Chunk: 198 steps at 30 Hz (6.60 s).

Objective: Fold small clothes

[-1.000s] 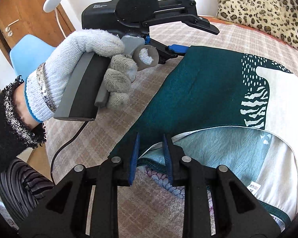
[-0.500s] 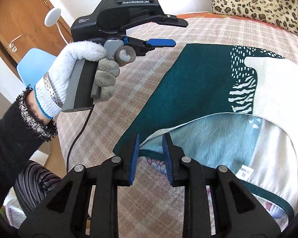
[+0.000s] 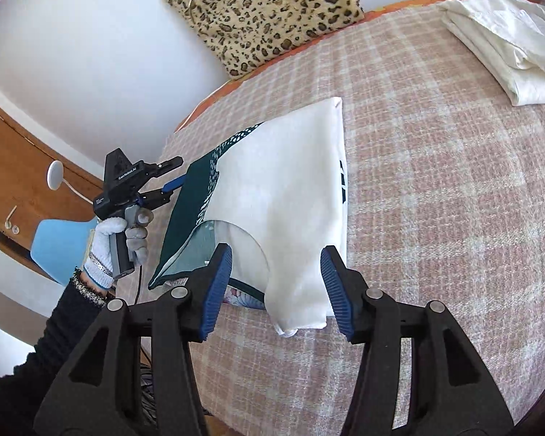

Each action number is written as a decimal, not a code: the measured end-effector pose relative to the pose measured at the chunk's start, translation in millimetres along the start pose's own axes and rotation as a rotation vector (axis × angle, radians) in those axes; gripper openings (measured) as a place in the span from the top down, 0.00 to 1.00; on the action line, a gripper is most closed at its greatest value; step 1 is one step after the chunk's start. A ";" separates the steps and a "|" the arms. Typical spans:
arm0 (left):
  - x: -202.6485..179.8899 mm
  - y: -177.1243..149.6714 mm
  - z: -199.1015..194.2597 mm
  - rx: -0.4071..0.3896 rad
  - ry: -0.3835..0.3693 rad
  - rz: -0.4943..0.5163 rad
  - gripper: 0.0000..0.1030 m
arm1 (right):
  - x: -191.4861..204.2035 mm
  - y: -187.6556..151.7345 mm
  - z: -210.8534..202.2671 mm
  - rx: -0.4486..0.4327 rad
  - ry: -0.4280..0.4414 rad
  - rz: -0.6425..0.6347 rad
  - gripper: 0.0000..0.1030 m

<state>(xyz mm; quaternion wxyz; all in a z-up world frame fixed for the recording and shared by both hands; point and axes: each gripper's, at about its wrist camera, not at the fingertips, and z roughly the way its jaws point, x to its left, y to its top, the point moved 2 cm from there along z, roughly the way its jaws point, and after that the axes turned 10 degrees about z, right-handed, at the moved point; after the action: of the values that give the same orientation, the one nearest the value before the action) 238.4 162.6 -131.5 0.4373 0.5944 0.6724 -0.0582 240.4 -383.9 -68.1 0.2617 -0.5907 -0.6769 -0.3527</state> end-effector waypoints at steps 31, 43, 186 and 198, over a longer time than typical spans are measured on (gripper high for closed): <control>-12.3 7.7 20.6 -0.003 -0.126 0.072 0.46 | -38.3 -11.6 39.7 0.183 0.268 0.177 0.64; -16.4 7.8 25.8 0.005 -0.120 0.080 0.46 | -25.5 -7.8 53.0 0.178 0.278 0.211 0.64; -414.4 -12.7 311.0 0.151 -0.115 0.784 0.66 | -270.2 328.6 -146.4 -0.305 -0.385 -0.029 0.96; -399.9 9.9 254.7 0.029 -0.067 0.753 0.66 | -184.7 315.2 -125.3 -0.352 -0.379 -0.181 0.90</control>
<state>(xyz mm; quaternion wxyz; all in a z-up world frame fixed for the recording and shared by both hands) 343.3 -286.2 -19.8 0.4414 0.8038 0.3913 0.0776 573.4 -579.2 -80.4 -0.0089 -0.6199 -0.6920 -0.3699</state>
